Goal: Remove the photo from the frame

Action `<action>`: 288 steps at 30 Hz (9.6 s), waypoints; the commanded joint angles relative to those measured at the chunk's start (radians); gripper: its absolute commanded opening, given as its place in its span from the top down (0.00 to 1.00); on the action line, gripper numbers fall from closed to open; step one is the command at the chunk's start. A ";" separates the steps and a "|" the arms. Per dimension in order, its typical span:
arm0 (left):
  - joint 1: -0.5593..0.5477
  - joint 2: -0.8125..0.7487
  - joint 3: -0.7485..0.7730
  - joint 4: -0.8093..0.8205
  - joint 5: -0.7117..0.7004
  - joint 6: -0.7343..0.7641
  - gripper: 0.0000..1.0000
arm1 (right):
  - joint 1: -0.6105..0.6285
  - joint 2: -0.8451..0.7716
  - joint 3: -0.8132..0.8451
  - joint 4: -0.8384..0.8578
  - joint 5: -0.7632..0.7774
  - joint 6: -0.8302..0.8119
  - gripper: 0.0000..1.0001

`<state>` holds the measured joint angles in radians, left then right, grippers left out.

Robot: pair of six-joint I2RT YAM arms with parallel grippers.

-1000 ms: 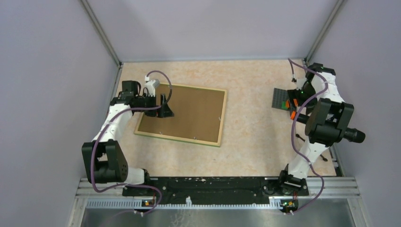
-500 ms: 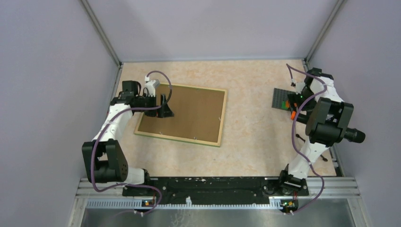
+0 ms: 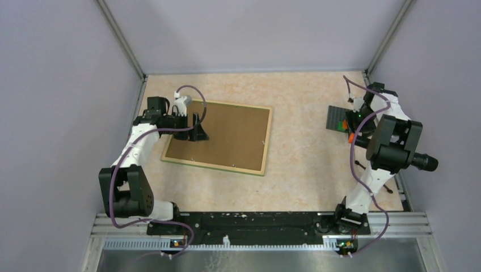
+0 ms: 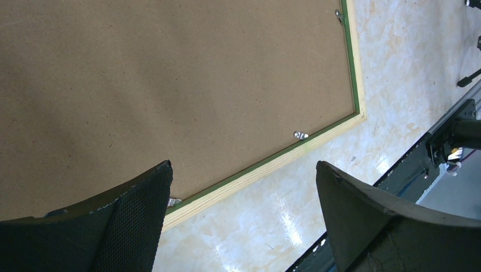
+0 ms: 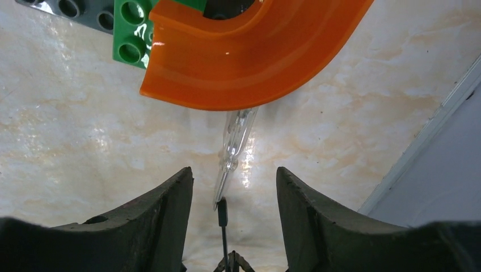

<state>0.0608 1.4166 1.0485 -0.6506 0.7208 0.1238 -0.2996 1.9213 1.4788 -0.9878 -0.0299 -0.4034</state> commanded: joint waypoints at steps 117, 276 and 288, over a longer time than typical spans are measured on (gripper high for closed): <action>-0.129 0.124 0.186 0.423 0.656 -0.534 1.00 | 1.047 -0.286 0.138 0.310 -0.362 -0.139 0.19; -0.723 0.488 0.474 -0.055 -0.251 0.612 1.00 | 0.635 0.364 0.238 0.492 -0.489 0.265 0.73; -0.744 0.499 0.476 -0.099 -0.235 0.621 1.00 | 0.636 0.357 0.213 0.504 -0.476 0.265 0.75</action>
<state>-0.6655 1.9182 1.5162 -0.7193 0.4557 0.7288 0.3264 2.2787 1.7386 -0.4213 -0.5713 -0.1631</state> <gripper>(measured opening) 0.217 0.294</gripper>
